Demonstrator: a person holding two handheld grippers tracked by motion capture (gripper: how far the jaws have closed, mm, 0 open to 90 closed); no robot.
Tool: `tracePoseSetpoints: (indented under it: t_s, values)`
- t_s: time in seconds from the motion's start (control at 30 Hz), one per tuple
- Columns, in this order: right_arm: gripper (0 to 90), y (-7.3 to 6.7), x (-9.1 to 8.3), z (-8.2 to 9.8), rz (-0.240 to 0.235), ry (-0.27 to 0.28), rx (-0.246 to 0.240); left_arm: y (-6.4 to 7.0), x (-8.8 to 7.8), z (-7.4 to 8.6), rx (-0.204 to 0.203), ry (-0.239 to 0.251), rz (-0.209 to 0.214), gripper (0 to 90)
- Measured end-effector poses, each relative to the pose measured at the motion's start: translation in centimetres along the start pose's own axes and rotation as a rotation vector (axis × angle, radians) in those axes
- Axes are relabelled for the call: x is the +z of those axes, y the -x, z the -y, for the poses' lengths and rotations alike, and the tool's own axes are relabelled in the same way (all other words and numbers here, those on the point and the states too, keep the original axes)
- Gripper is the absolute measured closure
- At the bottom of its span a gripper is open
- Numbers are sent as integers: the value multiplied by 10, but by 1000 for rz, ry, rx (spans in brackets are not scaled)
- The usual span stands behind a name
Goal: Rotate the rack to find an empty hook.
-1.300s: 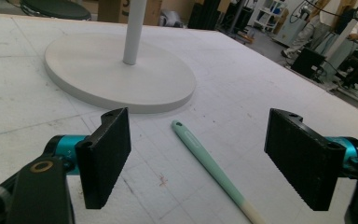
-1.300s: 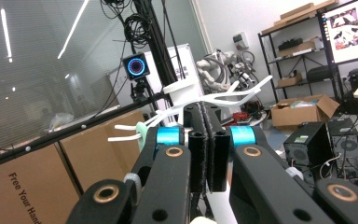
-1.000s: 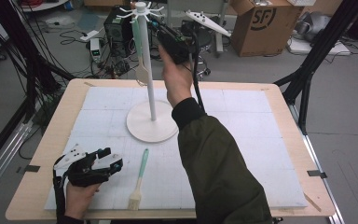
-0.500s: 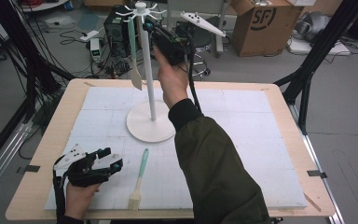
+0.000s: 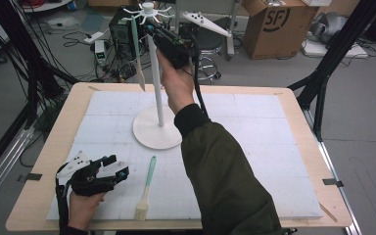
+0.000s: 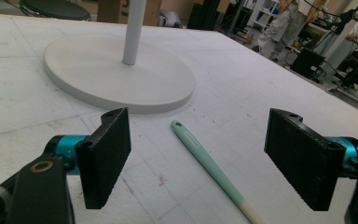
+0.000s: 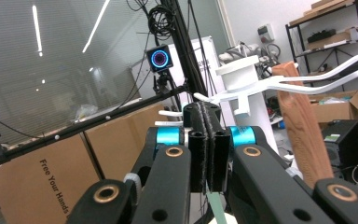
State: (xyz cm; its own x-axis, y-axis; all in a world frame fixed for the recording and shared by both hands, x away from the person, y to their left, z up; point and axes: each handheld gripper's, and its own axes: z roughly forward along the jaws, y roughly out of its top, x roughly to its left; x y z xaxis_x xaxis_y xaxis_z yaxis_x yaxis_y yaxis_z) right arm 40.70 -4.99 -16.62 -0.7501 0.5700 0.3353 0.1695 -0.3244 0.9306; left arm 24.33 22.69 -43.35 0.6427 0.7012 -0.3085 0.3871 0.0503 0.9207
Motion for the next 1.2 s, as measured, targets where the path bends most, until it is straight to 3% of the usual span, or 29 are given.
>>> tracePoseSetpoints:
  t_s: [0.6, 0.73, 0.9, 1.07, 1.2]
  values:
    - [899, -1, -6, 7, 3, -6, 2, 2, 1, 0, 11, -7, 7, 233]
    - [899, 0, -11, 7, 9, 29, -2, 2, 0, 0, 12, -5, 8, 233]
    - [899, 9, -17, 14, 34, 25, 18, 3, 0, 0, 13, -6, 7, 233]
    - [900, 11, -20, 9, 50, 65, 35, 3, 1, 0, 14, -9, 10, 233]
    - [900, 9, -22, 5, 65, 87, 18, 3, 1, 0, 14, -10, 11, 233]
